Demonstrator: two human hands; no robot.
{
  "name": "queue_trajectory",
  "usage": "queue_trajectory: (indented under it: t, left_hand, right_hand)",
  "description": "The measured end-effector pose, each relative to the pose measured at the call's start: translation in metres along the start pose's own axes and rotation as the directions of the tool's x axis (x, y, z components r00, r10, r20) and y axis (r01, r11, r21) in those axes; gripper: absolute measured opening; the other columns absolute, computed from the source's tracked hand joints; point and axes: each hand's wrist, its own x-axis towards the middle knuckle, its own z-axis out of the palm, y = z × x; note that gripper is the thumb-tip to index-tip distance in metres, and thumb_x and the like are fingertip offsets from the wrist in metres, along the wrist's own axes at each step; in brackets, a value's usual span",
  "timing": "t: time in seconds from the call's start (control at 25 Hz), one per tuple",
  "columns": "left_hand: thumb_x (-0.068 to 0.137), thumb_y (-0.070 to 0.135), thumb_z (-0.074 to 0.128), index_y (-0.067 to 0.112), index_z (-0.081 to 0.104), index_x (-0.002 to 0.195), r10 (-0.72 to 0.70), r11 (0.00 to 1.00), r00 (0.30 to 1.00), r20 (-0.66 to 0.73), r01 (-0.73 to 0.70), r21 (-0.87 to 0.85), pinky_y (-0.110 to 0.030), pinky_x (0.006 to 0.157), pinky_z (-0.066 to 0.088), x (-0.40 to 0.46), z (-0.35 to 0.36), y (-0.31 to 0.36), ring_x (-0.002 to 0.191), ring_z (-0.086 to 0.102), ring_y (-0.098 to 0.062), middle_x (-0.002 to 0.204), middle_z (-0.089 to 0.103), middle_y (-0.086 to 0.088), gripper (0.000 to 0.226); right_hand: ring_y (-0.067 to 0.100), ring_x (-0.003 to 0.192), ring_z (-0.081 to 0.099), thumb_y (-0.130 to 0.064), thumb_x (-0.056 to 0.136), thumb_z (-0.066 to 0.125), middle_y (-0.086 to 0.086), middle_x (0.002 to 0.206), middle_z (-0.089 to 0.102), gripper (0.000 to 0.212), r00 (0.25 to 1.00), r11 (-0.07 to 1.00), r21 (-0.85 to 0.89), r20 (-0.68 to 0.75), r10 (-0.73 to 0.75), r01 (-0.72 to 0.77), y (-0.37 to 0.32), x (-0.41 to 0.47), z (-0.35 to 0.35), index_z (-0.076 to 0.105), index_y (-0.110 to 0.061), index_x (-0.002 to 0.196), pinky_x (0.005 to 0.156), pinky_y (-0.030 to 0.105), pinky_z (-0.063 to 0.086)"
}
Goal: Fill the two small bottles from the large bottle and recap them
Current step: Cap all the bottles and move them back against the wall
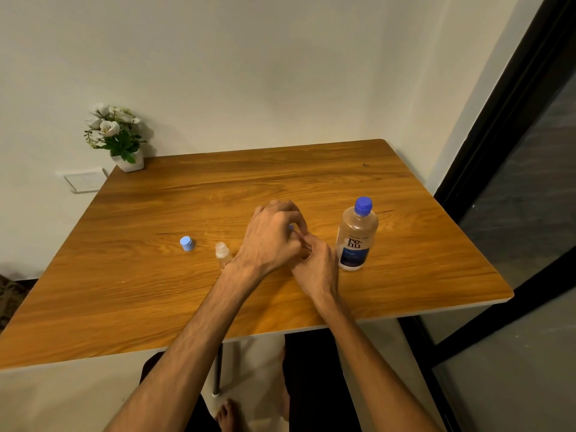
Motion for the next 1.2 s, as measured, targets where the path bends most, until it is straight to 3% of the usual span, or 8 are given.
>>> queue_trajectory:
  t: [0.12,0.28,0.56,0.72,0.84,1.0,1.08,1.2]
  left_hand:
    - [0.087,0.038,0.069,0.014,0.076,0.106,-0.125,0.99,0.988,-0.094,0.13,0.048,-0.038,0.085,0.051,0.002,0.004,-0.004,0.108,0.063,-0.024,0.11,0.068,-0.005,0.032]
    - [0.086,0.025,0.072,0.014,0.078,0.104,-0.006,1.0,1.0,-0.018,0.006,0.007,-0.041,0.091,0.053,0.0,0.004,-0.002,0.112,0.062,-0.024,0.114,0.07,-0.004,0.022]
    - [0.087,0.018,0.078,0.011,0.079,0.106,-0.091,0.995,0.987,-0.135,0.086,-0.045,-0.029,0.073,0.055,0.004,0.013,-0.01,0.096,0.07,-0.021,0.11,0.071,-0.005,0.021]
    - [0.089,0.027,0.075,0.014,0.076,0.116,-0.063,0.998,0.985,-0.161,0.059,-0.032,-0.036,0.077,0.059,-0.002,0.013,-0.01,0.102,0.069,-0.022,0.119,0.07,-0.003,0.031]
    - [0.088,0.036,0.076,0.019,0.072,0.124,-0.062,0.996,0.969,-0.24,0.046,-0.073,-0.036,0.08,0.057,-0.01,0.011,-0.017,0.106,0.067,-0.022,0.124,0.068,-0.001,0.041]
    - [0.09,0.023,0.07,0.015,0.077,0.111,-0.175,0.973,0.855,-0.488,0.073,-0.22,-0.031,0.068,0.052,-0.034,-0.012,-0.049,0.082,0.063,-0.015,0.109,0.072,0.0,0.024]
    - [0.087,0.016,0.064,0.015,0.078,0.107,-0.331,0.937,0.773,-0.542,0.202,-0.284,-0.034,0.07,0.055,-0.053,-0.02,-0.081,0.079,0.064,-0.016,0.105,0.072,-0.001,0.024]
    - [0.085,0.012,0.065,0.016,0.076,0.115,-0.547,0.837,0.704,-0.453,0.479,-0.266,-0.036,0.075,0.053,-0.074,-0.02,-0.126,0.093,0.067,-0.025,0.116,0.069,-0.007,0.033]
  right_hand:
    - [0.012,0.097,0.076,-0.017,0.086,0.078,-0.005,0.109,0.08,0.034,0.999,1.0,0.018,0.034,0.008,-0.009,-0.003,0.0,-0.003,0.073,-0.033,0.116,0.08,0.042,0.067]
    - [0.012,0.095,0.076,-0.017,0.087,0.077,-0.005,0.106,0.081,0.032,1.0,1.0,-0.007,0.026,-0.007,0.007,0.0,0.001,-0.001,0.073,-0.03,0.116,0.078,0.043,0.066]
    - [0.015,0.114,0.074,-0.004,0.084,0.076,-0.001,0.125,0.077,0.054,0.993,0.997,0.036,0.101,0.065,-0.069,-0.004,0.004,-0.006,0.07,-0.027,0.133,0.094,0.041,0.064]
    - [0.012,0.1,0.076,-0.015,0.084,0.08,-0.003,0.112,0.081,0.038,0.997,0.999,0.045,0.079,0.025,-0.029,-0.007,0.001,-0.01,0.074,-0.027,0.12,0.087,0.044,0.066]
    - [0.01,0.076,0.074,-0.026,0.082,0.084,-0.004,0.086,0.079,0.047,1.0,1.0,0.01,0.007,0.007,-0.008,-0.012,-0.011,-0.015,0.07,-0.031,0.126,0.074,0.04,0.064]
    - [0.004,0.066,0.069,-0.023,0.088,0.082,-0.007,0.099,0.079,0.032,0.937,0.978,-0.023,-0.285,-0.203,0.205,-0.026,-0.032,-0.011,0.076,-0.021,0.119,0.059,0.033,0.061]
    - [0.005,0.066,0.069,-0.017,0.089,0.081,-0.008,0.1,0.079,0.026,0.943,0.964,0.048,-0.222,-0.246,0.263,-0.041,-0.038,0.001,0.078,-0.018,0.115,0.058,0.032,0.061]
    - [0.004,0.072,0.072,-0.028,0.085,0.085,-0.007,0.102,0.08,0.049,0.986,0.986,0.0,0.037,-0.165,0.165,-0.057,-0.038,0.026,0.07,-0.023,0.132,0.073,0.034,0.063]
